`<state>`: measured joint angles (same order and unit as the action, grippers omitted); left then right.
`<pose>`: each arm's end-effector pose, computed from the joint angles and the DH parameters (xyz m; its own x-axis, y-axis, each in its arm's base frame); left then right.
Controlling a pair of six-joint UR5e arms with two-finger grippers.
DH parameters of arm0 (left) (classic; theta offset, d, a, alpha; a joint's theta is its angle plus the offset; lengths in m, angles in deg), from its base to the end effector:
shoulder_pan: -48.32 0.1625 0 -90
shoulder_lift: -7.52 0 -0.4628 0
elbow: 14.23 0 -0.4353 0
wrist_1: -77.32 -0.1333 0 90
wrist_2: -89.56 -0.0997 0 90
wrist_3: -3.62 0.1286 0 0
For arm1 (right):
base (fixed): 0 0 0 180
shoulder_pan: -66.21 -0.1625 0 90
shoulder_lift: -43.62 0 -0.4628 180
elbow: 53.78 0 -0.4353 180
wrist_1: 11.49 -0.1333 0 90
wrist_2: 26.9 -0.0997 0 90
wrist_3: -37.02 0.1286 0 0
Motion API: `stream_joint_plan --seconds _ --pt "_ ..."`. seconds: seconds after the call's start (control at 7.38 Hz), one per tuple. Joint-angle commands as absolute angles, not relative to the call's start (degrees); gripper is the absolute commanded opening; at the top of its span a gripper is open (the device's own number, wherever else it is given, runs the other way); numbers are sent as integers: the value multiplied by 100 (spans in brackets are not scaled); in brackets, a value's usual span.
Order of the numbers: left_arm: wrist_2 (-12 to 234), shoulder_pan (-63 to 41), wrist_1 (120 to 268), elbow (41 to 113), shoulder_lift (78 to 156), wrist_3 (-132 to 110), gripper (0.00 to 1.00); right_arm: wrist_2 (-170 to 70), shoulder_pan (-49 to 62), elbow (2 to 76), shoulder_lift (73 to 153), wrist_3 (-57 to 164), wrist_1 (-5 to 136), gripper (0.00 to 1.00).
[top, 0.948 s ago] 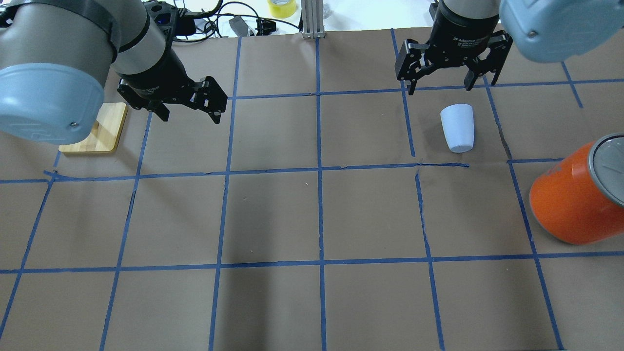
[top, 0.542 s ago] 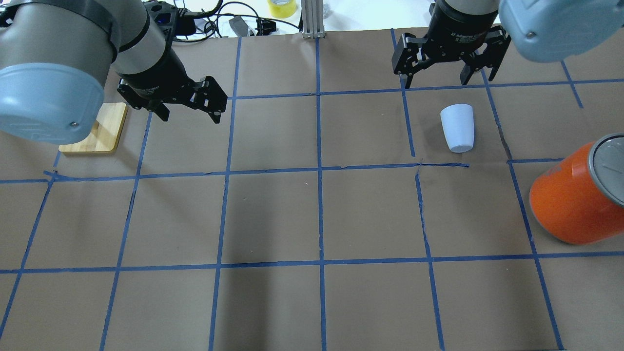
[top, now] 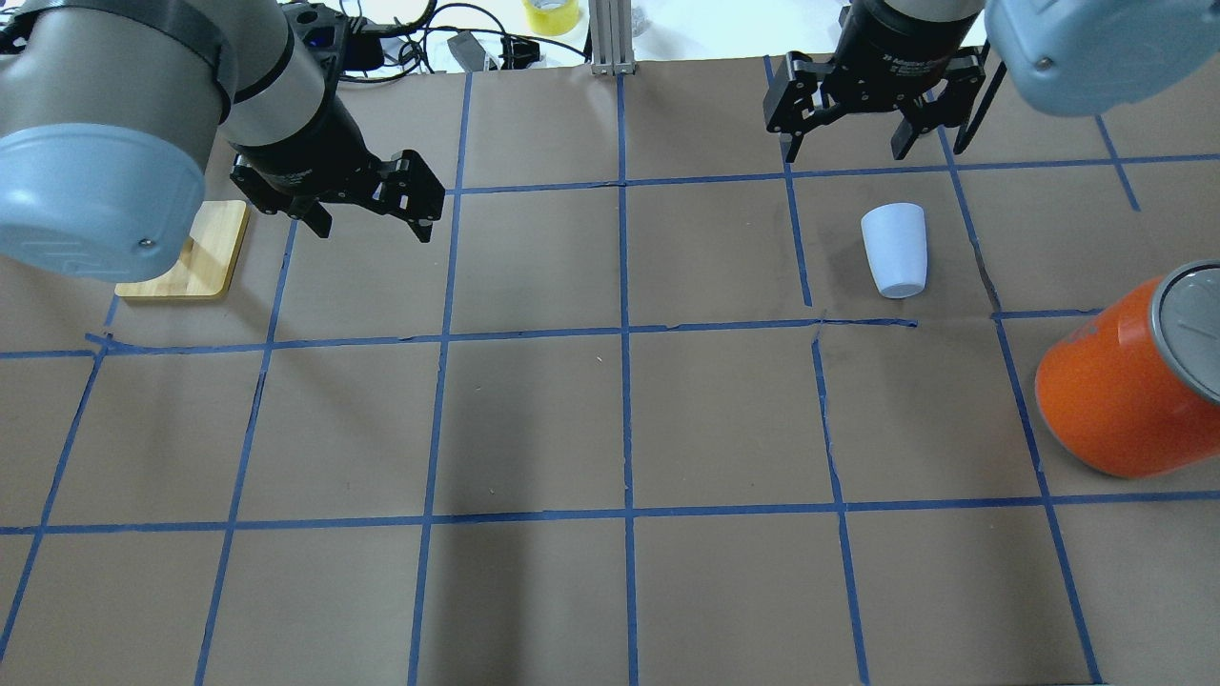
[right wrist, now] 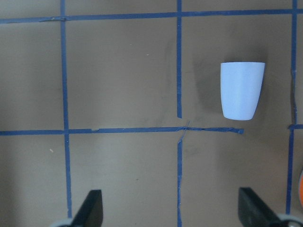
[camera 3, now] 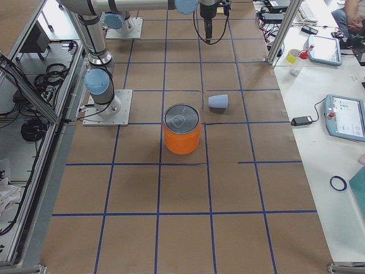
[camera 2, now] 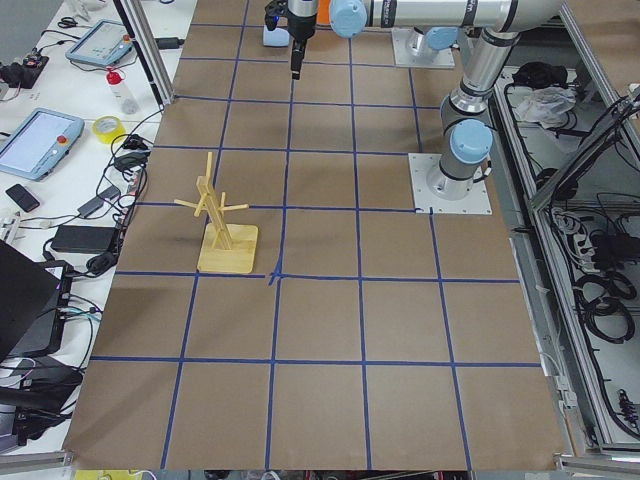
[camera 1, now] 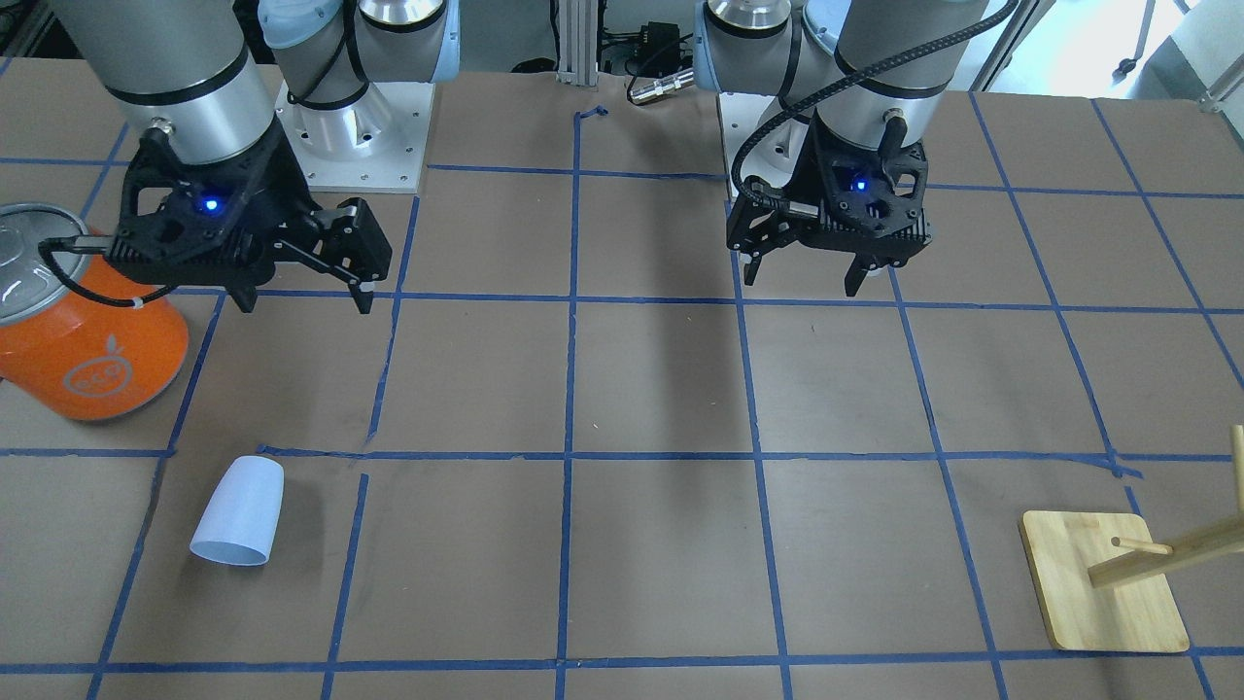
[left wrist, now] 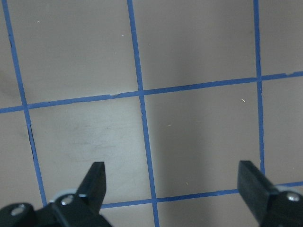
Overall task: Flip cup
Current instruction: 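Move the right gripper over the white cup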
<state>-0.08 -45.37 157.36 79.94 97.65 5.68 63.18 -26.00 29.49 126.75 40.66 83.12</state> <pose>-0.1690 -0.5373 0.4745 -0.9949 0.1006 0.0027 0.0999 0.9901 -0.0988 0.1562 -0.5945 0.5005 -0.9997 0.0249 -0.0036 0.0251 0.9966 -0.0779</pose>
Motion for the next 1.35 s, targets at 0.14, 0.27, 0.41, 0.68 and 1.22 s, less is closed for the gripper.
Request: stream_joint_plan --seconds 0.14,0.27,0.41,0.68,1.22 --pt "0 -4529 15730 8025 9769 564 100 6645 -1584 2989 11731 3975 9277 100" --pt "0 -4537 15730 8025 9769 564 100 6661 -1344 2998 11440 3557 9458 100" --pt "9 -4538 15730 8025 9778 573 100 6653 -1333 3024 11106 2778 9547 100" --pt "0 -4538 15730 8025 9805 573 100 6635 -1342 3400 10814 3041 10508 100" --pt "9 -4538 15721 8025 9813 573 100 6653 -1342 3666 10454 2964 10865 100"
